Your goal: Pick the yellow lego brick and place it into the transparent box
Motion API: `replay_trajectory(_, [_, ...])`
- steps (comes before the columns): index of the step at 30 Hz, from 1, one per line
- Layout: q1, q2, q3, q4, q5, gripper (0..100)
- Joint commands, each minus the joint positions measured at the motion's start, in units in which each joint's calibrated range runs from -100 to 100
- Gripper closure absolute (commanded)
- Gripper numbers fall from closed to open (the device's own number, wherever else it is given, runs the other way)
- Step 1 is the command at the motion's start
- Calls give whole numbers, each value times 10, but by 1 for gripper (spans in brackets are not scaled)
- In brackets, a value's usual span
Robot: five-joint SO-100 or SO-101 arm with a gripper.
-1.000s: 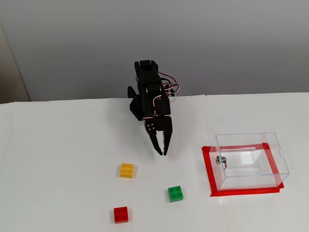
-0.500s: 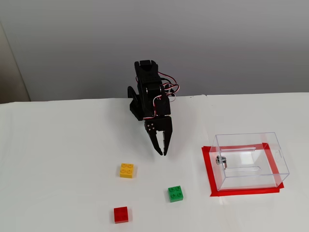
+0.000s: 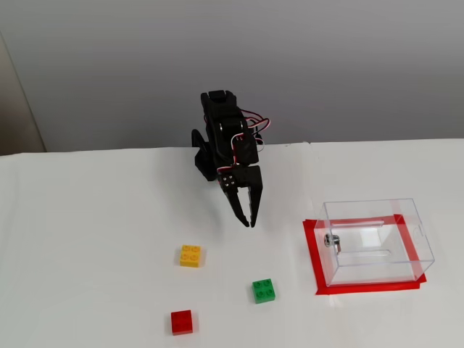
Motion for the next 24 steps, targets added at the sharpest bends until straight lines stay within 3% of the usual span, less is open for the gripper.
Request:
replay_trajectory(1, [19,39,-64,14,-5,98])
replay_trajectory(9, [58,140,-116,44,-3,98])
replay_trajectory(18, [172,344,-314,203,18,98])
replay_trajectory(20, [192,340,-320,207,19,94])
replay_trajectory(24, [231,326,-317,222,21,74])
